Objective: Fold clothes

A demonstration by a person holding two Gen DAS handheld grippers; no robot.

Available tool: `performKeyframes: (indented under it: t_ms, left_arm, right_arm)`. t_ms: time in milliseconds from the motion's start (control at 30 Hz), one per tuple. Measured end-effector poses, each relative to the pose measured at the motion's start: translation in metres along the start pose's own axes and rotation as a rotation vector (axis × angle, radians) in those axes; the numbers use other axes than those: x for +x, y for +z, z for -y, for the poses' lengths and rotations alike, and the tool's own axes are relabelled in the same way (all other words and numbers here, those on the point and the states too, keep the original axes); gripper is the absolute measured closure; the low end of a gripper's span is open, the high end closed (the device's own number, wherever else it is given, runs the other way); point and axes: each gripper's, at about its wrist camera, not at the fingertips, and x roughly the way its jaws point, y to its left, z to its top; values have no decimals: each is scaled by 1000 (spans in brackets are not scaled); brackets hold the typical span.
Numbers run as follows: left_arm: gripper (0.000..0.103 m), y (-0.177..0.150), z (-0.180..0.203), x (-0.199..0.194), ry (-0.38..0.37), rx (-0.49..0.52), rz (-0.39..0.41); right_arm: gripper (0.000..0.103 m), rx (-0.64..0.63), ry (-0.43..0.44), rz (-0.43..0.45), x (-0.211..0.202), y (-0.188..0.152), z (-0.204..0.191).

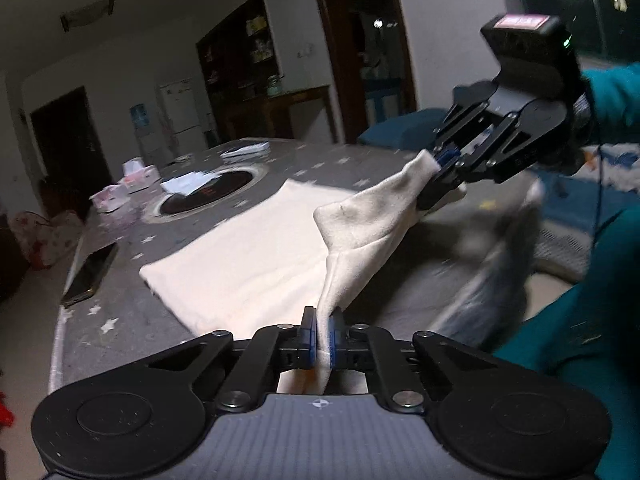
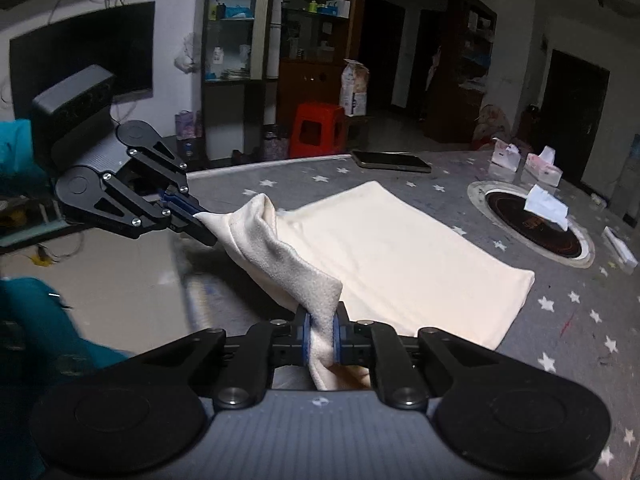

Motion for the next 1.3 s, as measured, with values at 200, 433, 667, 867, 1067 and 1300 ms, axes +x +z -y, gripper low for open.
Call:
performKeyframes:
  t_ms: [200, 433, 667, 867, 1067, 1300]
  left_arm:
    - [97, 21, -1, -21, -20, -42, 38]
    - [97, 50, -40, 8, 35, -35, 56]
    - [97, 66, -91, 66, 53, -71, -4]
    - [97, 63, -126, 125, 74, -117, -84]
    - [92, 51, -147, 167, 135, -175, -134]
    - [69, 49, -170, 180, 293, -240, -147]
  right_arm:
    - [94, 1, 13, 5, -36, 18, -4]
    - [94, -29, -22, 12, -18, 53, 31]
    - [94, 7, -13, -36, 31, 71, 88]
    - [94, 58, -34, -96, 89, 67, 128]
    - [92, 140, -89, -129, 138, 47, 153]
    - [80, 284, -206, -80, 151, 24, 162]
